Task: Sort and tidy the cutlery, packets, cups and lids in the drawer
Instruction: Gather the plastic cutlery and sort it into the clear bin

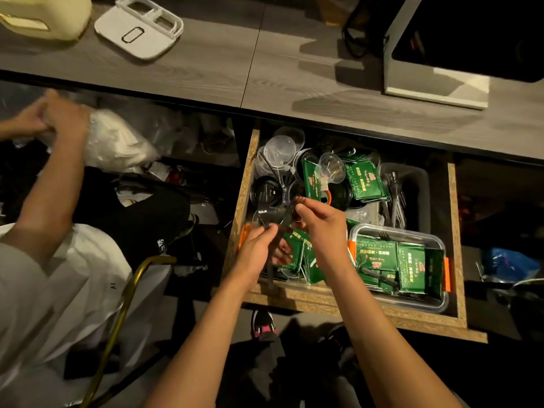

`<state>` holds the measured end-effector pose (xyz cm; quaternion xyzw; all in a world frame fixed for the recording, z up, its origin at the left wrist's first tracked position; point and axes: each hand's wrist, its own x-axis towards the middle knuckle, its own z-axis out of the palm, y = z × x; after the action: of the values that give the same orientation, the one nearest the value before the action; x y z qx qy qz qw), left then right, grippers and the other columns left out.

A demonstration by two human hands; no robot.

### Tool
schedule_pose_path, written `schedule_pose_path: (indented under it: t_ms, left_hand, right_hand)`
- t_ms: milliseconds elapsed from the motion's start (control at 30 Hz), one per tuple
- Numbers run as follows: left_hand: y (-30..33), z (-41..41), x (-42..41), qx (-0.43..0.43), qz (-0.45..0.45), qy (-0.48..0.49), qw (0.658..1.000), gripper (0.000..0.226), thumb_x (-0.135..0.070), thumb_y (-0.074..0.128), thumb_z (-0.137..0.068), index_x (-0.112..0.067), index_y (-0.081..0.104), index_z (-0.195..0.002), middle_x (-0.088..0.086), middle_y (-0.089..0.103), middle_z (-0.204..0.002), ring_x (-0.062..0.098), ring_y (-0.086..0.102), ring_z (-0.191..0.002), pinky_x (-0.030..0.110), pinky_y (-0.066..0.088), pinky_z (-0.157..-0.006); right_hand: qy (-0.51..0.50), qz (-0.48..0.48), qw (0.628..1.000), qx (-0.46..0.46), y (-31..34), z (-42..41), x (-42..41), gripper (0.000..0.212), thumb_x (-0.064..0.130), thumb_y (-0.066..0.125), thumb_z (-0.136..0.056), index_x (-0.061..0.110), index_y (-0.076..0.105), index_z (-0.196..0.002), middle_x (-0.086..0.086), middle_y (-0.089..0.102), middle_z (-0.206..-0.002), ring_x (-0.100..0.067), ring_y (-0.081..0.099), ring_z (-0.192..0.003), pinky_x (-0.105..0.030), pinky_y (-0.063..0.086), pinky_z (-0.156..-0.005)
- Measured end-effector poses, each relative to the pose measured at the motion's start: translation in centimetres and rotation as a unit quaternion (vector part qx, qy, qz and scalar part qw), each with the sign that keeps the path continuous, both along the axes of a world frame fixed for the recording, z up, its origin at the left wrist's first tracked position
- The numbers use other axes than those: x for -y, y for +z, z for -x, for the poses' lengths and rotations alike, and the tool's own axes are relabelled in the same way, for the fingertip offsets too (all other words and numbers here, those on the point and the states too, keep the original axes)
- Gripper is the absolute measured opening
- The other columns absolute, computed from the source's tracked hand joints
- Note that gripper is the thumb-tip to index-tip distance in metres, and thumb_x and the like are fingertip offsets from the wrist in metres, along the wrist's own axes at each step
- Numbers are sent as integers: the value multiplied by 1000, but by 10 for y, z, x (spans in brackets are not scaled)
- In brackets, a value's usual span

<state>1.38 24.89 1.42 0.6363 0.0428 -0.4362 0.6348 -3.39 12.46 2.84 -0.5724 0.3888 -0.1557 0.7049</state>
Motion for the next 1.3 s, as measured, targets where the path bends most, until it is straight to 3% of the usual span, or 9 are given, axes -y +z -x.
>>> schedule_pose_path:
  t_ms: [167,233,433,600,800,900,1033,1200,1300]
  left_hand:
    - [-9,-14,-12,29,-70,-60,995,25,-25,42,-106,-15,62,-94,-8,38,-59,6,26,-46,22,17,-41]
    - [-14,-19,-19,16,-84,0,996,22,-25,43,-105,-14,59,-94,-7,36,-61,6,26,-46,20,17,-39]
    - [-23,-37,-34,-18,-94,97,991,25,-29,44,-106,-15,58,-90,-10,43,-55,3,36,-41,15,25,-36]
    - [-31,-45,-39,-21,-86,105,991,23,-28,46,-105,-13,59,-93,-5,43,-61,6,32,-46,18,22,-38]
    - [-27,-42,-35,23,-96,97,990,22,-21,46,-105,-9,62,-98,4,66,-78,11,57,-54,18,36,-41]
    - [-23,-38,-27,38,-63,95,993,26,-22,43,-106,-7,63,-104,8,74,-98,15,74,-84,25,59,-68]
    - [-14,-35,-9,88,-32,79,992,24,-18,43,-106,-10,66,-110,8,71,-113,10,69,-105,21,54,-92]
    - [7,-25,15,67,-50,-4,996,22,-20,48,-104,-19,70,-103,7,76,-101,25,73,-98,42,59,-88]
    - [30,-13,28,-15,11,-33,999,21,-16,44,-106,-15,65,-105,1,77,-85,21,73,-70,34,61,-62]
  right_hand:
    - [41,-16,998,-43,-32,-16,3,14,14,64,-94,13,75,-86,-3,69,-75,-17,62,-71,-32,53,-67]
    - [46,-5,994,-97,-51,-19,-3,18,20,63,-95,17,72,-80,2,66,-72,-15,60,-69,-28,54,-63]
    - [183,199,910,-313,-93,-36,-27,38,37,68,-90,19,67,-123,-1,74,-108,-16,71,-88,-32,57,-74]
    - [240,287,851,-368,-96,-55,-36,22,39,58,-96,26,70,-108,1,74,-97,-21,69,-87,-28,50,-65]
    - [149,223,938,-218,-84,-49,-27,15,28,63,-94,17,72,-93,-1,69,-88,-9,60,-73,-23,41,-65]
    - [75,152,980,-101,-49,-39,-20,12,20,63,-95,19,69,-85,7,65,-75,-2,57,-64,-21,44,-62]
    - [3,120,993,-17,-8,-23,-8,14,17,61,-96,14,68,-84,6,64,-71,-10,60,-69,-32,53,-68]
    - [21,58,998,13,20,-7,12,20,14,66,-92,17,71,-73,-6,62,-67,-20,58,-65,-39,49,-65]
    - [28,43,999,4,30,0,18,12,12,68,-90,12,74,-80,-8,66,-70,-17,59,-65,-32,50,-61]
